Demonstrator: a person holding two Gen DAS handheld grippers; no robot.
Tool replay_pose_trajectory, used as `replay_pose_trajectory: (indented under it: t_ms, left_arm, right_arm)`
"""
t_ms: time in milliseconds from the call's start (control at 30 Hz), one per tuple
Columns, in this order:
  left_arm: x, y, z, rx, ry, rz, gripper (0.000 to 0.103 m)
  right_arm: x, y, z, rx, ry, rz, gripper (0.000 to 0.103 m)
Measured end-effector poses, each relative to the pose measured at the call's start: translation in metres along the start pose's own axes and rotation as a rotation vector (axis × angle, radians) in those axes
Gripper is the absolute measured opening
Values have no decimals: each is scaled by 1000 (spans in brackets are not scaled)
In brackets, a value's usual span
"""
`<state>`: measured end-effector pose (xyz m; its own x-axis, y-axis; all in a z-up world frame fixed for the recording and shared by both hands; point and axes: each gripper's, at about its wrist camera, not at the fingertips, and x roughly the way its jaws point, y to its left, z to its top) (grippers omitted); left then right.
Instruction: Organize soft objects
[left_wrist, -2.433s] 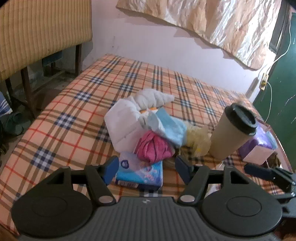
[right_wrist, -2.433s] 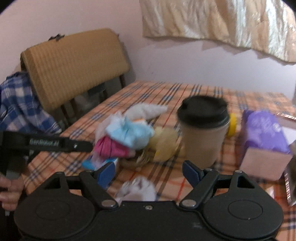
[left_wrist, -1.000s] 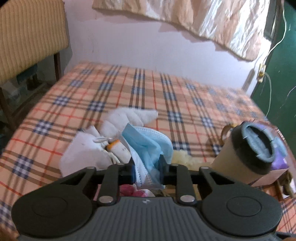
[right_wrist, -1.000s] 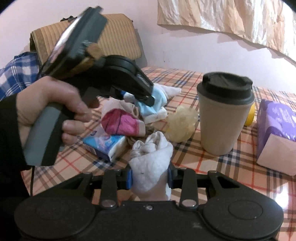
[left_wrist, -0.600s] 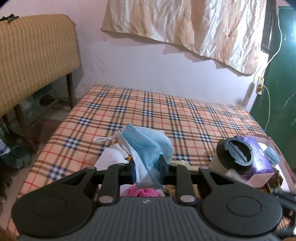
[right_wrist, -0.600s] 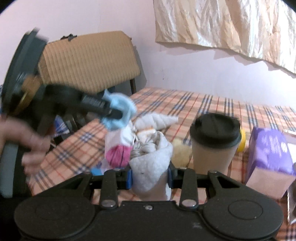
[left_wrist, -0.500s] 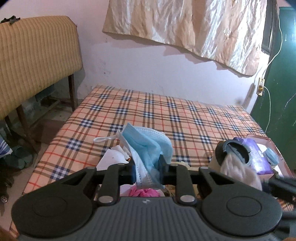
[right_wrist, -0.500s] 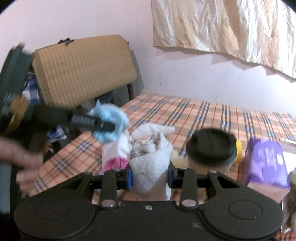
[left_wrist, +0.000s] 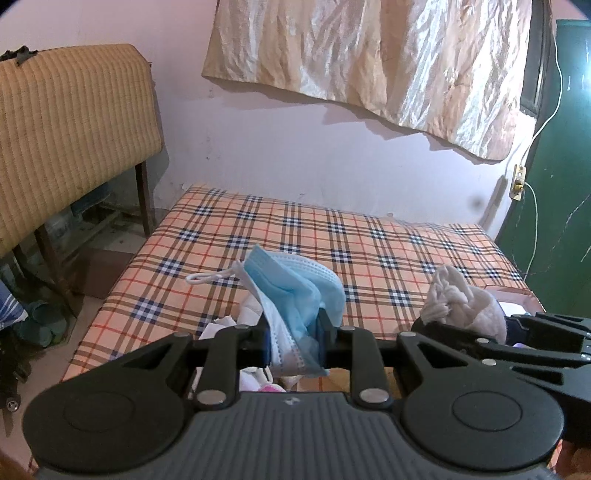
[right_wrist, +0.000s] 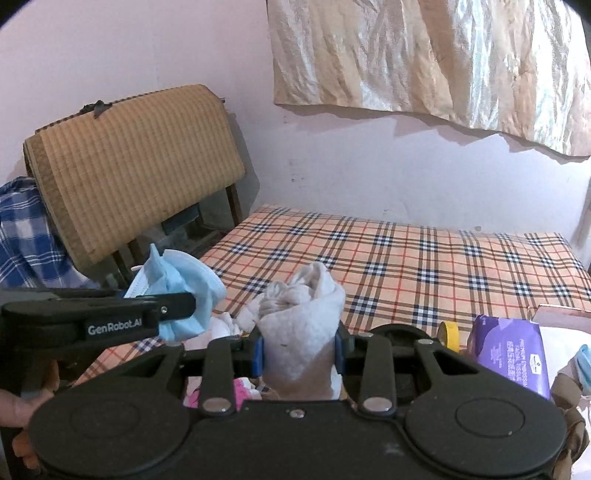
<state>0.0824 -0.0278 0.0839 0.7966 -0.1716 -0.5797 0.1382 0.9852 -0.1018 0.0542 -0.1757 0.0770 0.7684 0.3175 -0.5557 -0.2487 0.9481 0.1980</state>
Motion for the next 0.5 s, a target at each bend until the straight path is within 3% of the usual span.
replay_pose_trajectory:
  t_ms: [500]
  left_arm:
    - [8, -17, -1, 20, 22, -10, 24]
  right_arm:
    - [-5, -20, 5, 19, -7, -44, 42]
